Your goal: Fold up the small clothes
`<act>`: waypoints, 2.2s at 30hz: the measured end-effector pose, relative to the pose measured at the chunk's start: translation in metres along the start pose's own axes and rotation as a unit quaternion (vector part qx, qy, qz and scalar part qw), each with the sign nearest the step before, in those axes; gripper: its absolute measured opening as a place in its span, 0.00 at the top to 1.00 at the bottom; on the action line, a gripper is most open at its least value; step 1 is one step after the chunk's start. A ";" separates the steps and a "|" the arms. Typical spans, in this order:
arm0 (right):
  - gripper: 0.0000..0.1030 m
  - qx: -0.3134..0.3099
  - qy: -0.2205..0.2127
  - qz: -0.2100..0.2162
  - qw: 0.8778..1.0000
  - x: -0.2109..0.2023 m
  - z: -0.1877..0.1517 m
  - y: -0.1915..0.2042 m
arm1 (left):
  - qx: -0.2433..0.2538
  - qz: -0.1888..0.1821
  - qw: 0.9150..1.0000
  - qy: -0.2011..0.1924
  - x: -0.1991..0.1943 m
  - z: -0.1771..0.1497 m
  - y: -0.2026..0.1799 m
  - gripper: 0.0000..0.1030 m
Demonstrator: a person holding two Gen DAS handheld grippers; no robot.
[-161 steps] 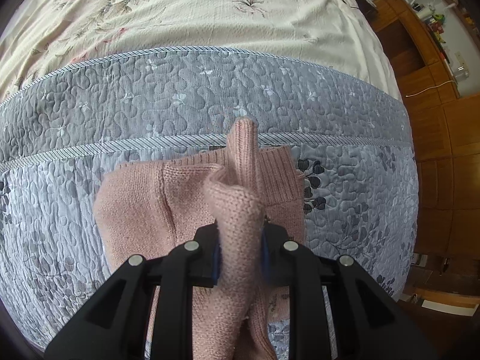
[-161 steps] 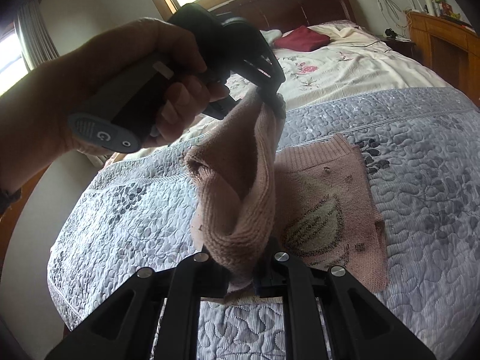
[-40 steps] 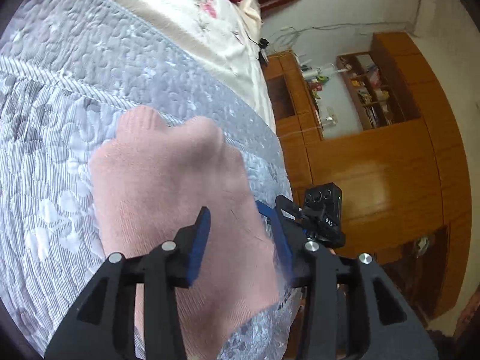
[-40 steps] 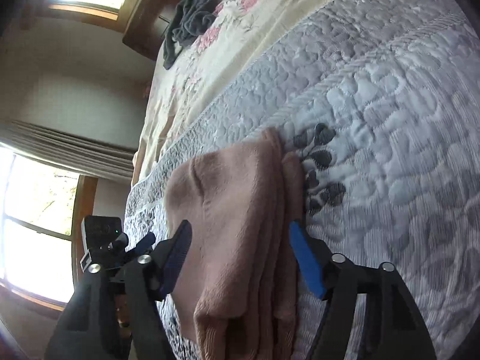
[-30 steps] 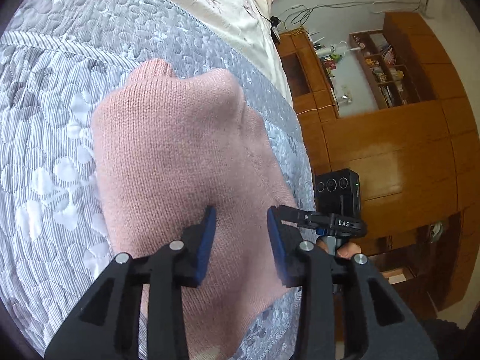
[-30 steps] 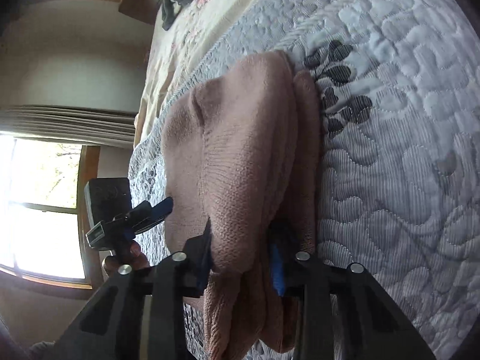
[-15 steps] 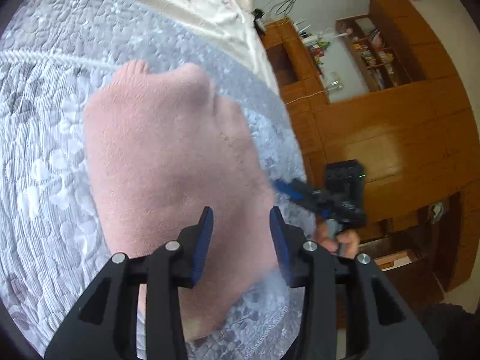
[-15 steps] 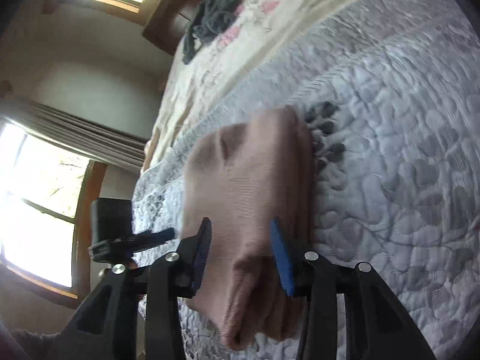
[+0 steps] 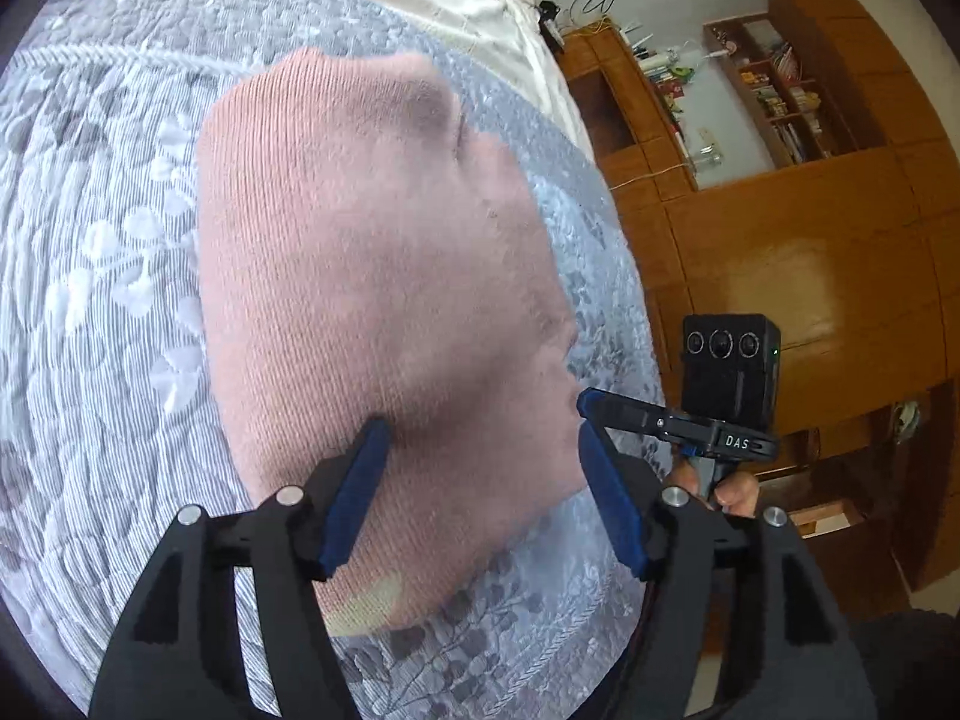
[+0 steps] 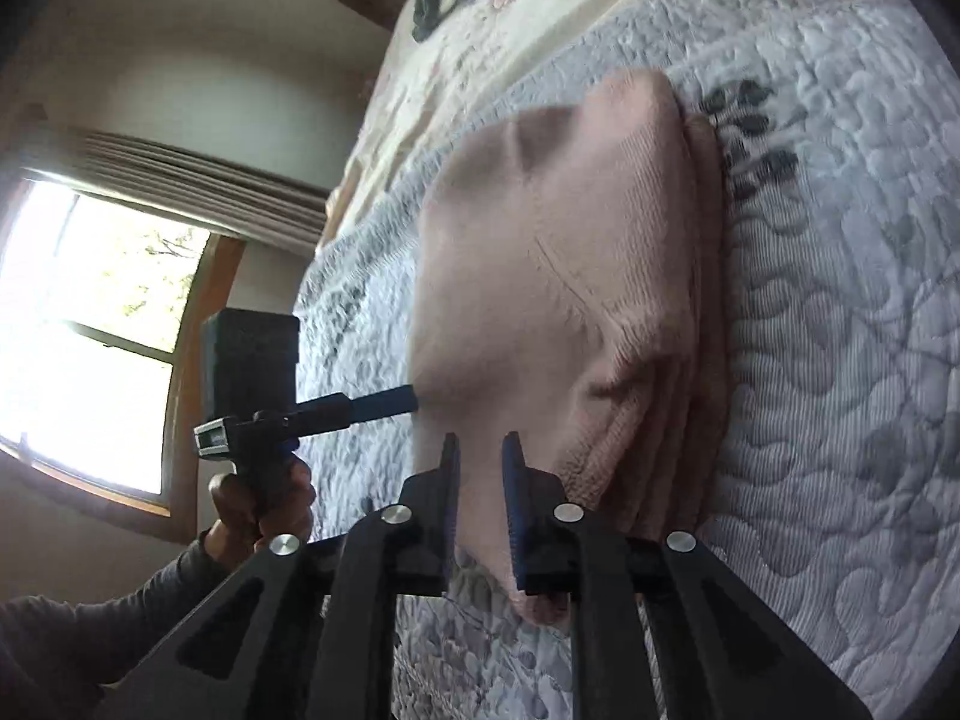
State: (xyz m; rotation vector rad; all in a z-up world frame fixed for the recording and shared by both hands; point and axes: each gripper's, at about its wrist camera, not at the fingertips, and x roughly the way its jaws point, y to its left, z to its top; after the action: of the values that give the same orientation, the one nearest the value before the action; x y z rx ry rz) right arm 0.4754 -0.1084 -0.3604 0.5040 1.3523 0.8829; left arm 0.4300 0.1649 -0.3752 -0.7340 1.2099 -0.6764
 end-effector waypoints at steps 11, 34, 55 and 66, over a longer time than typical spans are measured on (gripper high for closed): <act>0.12 0.094 -0.064 0.064 0.991 -0.073 0.052 -0.052 | -0.010 0.031 0.999 -0.033 -0.051 -0.046 0.011 0.09; 0.07 0.066 0.051 0.034 0.996 0.059 0.150 -0.062 | -0.117 -0.118 0.986 0.010 0.023 -0.030 0.086 0.11; 0.51 0.054 -0.010 0.077 0.996 0.049 0.113 0.023 | -0.072 -0.003 0.997 -0.005 -0.063 -0.038 0.015 0.73; 0.51 0.042 0.096 0.120 0.987 0.177 0.000 0.101 | -0.135 0.027 0.990 -0.018 -0.171 -0.180 0.069 0.73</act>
State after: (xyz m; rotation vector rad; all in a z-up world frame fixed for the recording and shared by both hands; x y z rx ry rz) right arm 0.4461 0.0904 -0.3928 0.6711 1.5296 1.0962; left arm 0.2222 0.3167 -0.3662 -0.9299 1.2975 -0.4568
